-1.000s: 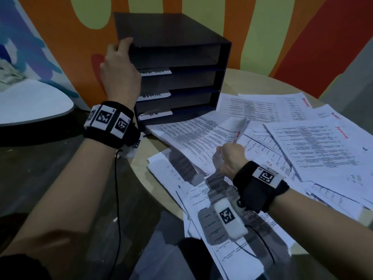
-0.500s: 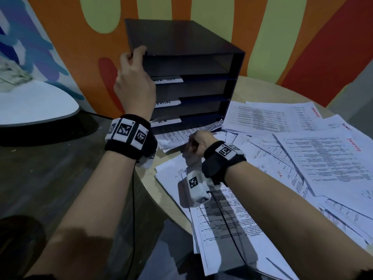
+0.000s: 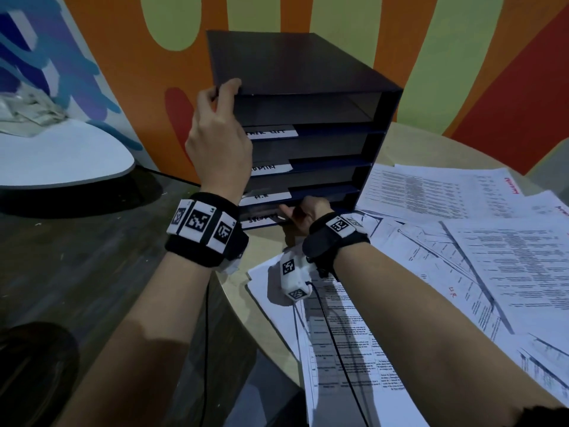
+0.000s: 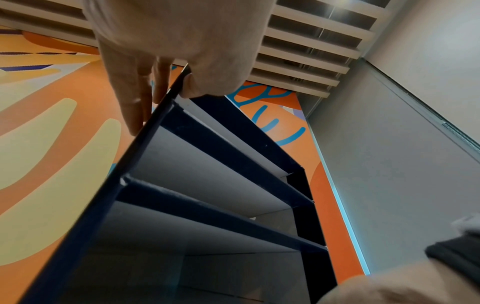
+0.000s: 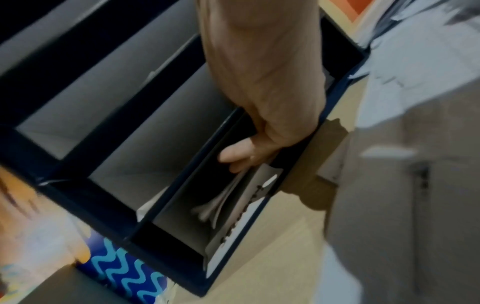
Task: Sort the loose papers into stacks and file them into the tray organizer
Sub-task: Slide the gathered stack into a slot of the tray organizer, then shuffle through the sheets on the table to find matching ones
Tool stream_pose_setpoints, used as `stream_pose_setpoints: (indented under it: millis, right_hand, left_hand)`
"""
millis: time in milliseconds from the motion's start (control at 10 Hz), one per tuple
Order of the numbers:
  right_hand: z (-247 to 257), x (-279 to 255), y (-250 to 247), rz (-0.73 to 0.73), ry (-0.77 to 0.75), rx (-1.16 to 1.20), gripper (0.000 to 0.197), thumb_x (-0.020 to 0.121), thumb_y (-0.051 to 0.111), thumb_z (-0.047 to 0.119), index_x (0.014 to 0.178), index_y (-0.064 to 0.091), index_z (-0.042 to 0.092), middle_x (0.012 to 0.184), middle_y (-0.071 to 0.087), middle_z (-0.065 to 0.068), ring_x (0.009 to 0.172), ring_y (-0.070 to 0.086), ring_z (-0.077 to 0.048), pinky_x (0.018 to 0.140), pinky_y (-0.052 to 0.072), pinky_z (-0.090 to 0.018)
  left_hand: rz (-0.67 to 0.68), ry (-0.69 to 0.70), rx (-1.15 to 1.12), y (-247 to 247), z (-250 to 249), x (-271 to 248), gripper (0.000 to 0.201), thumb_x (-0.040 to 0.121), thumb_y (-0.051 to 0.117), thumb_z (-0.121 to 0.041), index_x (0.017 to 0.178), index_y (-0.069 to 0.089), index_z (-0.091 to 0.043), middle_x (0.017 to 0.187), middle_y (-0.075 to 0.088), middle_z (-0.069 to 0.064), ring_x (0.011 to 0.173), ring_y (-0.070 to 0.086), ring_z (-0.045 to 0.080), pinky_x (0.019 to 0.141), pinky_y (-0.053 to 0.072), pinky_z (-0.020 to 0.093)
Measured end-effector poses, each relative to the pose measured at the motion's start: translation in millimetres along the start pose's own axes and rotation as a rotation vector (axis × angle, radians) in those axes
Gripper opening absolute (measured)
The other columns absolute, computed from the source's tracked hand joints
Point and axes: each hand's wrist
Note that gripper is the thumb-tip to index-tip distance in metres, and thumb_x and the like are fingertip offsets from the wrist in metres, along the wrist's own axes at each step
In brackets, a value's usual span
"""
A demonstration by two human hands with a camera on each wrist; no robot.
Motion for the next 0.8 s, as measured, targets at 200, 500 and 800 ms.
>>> stream_pose_setpoints:
  millis: [200,500,800]
  right_hand:
    - [10.9,-0.8,-2.2,0.064,0.123,-0.047,0.043,0.102,0.03,-0.003,0.145,0.028,-0.006,0.145,0.04,-0.023,0.125,0.053,-0.032,0.069,0.06,-0.029]
    - [69.0,-70.9,-32.4,0.161,0.108,-0.17,0.015,0.097,0.037,-0.012,0.101,0.051,-0.009,0.116,0.053,-0.03,0.099,0.064,-0.037,0.062,0.06,-0.039]
    - [132.3,-160.5,-149.3,-0.182,-0.382,-0.786,0.021,0.091,0.056,-0.007,0.112,0.06,-0.007,0.095,0.061,-0.021,0.073,0.064,-0.031,0.055,0.061,-0.038]
  left_hand:
    - [-0.021,-0.001,0.005,0.3,-2.6,-1.6,0.05,0.09,0.043,0.001,0.133,0.054,-0.023,0.123,0.057,0.009,0.103,0.061,0.028,0.079,0.051,0.037]
    - [-0.054,-0.01,0.045,-3.5,-22.6,-7.9,0.057,0.092,0.047,-0.018,0.148,0.037,-0.021,0.152,0.03,0.017,0.14,0.031,0.031,0.116,0.025,0.04]
    - [0.488,0.364,-0.364,28.5,-93.0,-63.0,0.021,0.088,0.056,-0.022,0.107,0.063,-0.014,0.103,0.059,0.004,0.101,0.054,0.025,0.089,0.045,0.047]
Point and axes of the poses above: each hand's wrist, its own x-axis towards the middle knuckle, its own y-axis out of the palm, z = x × y
